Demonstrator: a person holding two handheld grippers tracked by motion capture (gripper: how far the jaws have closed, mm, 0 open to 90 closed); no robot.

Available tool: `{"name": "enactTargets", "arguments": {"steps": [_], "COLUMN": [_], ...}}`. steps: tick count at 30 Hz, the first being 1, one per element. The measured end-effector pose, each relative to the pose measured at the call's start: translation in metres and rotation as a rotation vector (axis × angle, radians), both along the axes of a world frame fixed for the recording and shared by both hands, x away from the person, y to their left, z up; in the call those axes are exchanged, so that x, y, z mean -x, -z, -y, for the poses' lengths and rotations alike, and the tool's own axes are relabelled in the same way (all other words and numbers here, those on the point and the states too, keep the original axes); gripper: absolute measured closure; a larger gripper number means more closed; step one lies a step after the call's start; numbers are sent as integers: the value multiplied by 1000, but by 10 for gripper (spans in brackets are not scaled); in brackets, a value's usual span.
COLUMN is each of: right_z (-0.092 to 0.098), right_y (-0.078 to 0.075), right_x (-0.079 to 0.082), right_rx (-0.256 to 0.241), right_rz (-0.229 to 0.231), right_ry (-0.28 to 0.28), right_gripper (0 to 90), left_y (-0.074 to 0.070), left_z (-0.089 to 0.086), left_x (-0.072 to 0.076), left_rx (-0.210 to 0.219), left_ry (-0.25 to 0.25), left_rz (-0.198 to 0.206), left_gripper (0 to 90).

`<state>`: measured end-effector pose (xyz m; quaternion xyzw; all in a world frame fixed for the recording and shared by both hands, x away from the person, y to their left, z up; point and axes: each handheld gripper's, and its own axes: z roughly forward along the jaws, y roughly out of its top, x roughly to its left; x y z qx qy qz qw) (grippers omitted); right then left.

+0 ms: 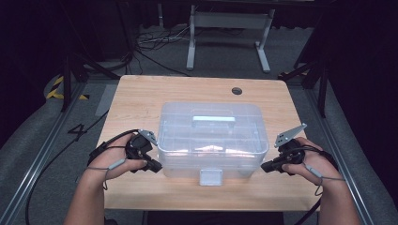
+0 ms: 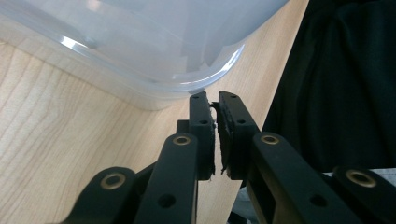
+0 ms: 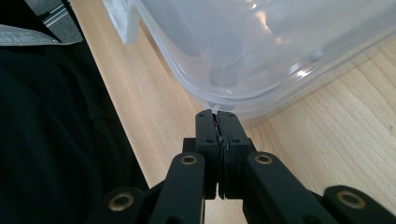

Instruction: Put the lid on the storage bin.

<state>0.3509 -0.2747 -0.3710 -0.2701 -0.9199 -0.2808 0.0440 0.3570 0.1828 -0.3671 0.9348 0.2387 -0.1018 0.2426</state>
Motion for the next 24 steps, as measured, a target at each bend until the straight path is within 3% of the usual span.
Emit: {"name": "enactTargets", "arguments": {"steps": [7, 16, 24], "right_z": [2, 4, 8], "right_y": [0, 0, 0], "right_x": [1, 0, -1], "right_rx": [-5, -19, -20], "right_rz": [-4, -3, -9], "right_ry": [8, 6, 6], "right_gripper": [853, 827, 797], "left_y": [1, 0, 3], "left_z": [0, -5, -10], "left_x": [2, 2, 3], "left_rx": [-3, 18, 51], "left_ry": [13, -17, -50], "left_rz": [-18, -9, -6], "left_gripper": [805, 764, 668]}}
